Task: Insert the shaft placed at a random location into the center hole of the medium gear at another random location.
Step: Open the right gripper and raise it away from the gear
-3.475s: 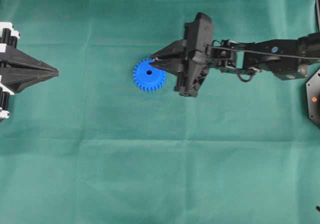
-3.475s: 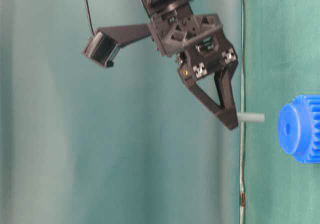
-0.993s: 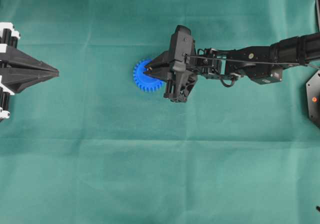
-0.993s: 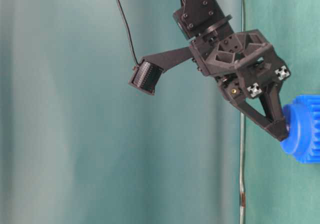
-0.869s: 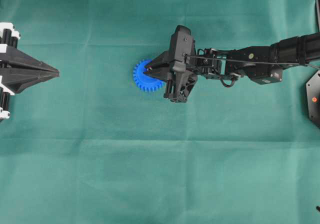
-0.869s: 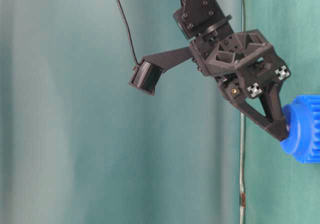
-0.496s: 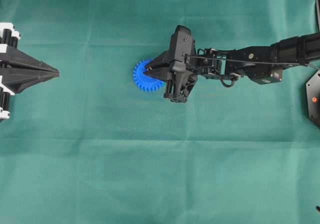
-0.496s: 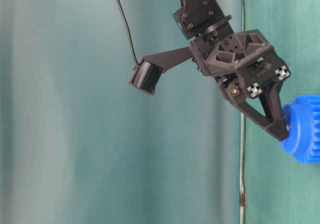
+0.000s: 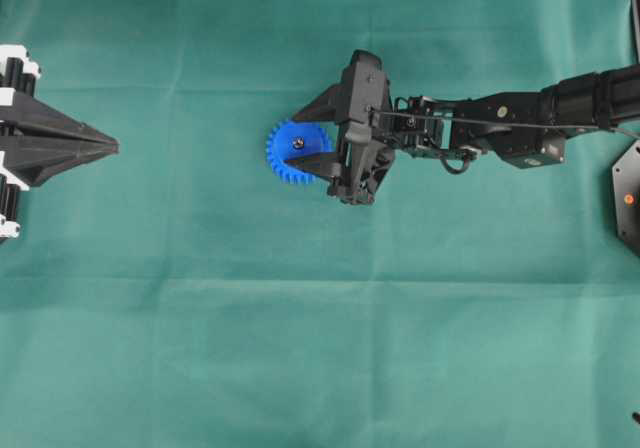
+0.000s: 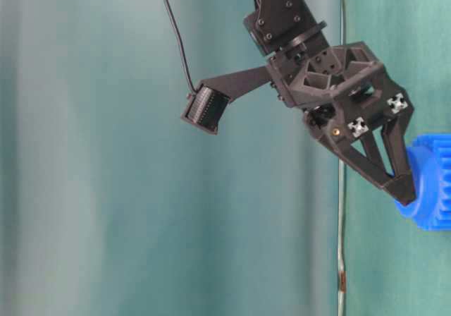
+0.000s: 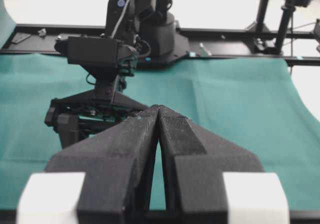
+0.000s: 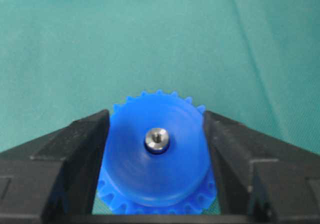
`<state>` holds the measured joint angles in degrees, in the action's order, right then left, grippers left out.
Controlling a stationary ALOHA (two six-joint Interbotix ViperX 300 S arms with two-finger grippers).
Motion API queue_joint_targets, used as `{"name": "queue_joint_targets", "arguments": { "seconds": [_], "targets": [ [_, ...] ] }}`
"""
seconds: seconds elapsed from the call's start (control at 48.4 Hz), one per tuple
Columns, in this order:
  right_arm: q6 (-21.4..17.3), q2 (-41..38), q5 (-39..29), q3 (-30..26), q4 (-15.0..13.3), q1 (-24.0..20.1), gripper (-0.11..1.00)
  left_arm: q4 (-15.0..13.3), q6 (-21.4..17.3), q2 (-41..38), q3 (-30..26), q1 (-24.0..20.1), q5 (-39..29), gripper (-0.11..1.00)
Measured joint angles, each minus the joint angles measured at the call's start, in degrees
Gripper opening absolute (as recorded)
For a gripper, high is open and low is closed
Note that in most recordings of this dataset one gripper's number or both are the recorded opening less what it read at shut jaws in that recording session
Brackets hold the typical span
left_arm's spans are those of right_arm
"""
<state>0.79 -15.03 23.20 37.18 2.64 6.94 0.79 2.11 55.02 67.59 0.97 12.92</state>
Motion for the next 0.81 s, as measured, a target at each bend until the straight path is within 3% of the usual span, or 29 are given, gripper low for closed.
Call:
{"name": "queue_joint_targets", "arguments": {
  "seconds": [0.269, 0.807],
  "targets": [
    [0.00, 0.53, 0.00, 0.00, 0.00, -0.26, 0.70, 0.00, 0.00, 0.00, 0.09, 0.00, 0.00, 0.00],
    [0.09, 11.87, -2.81, 2.64, 0.00, -0.44, 0.70, 0.00, 0.00, 0.18, 0.09, 0.00, 0.00, 0.00]
  ]
}}
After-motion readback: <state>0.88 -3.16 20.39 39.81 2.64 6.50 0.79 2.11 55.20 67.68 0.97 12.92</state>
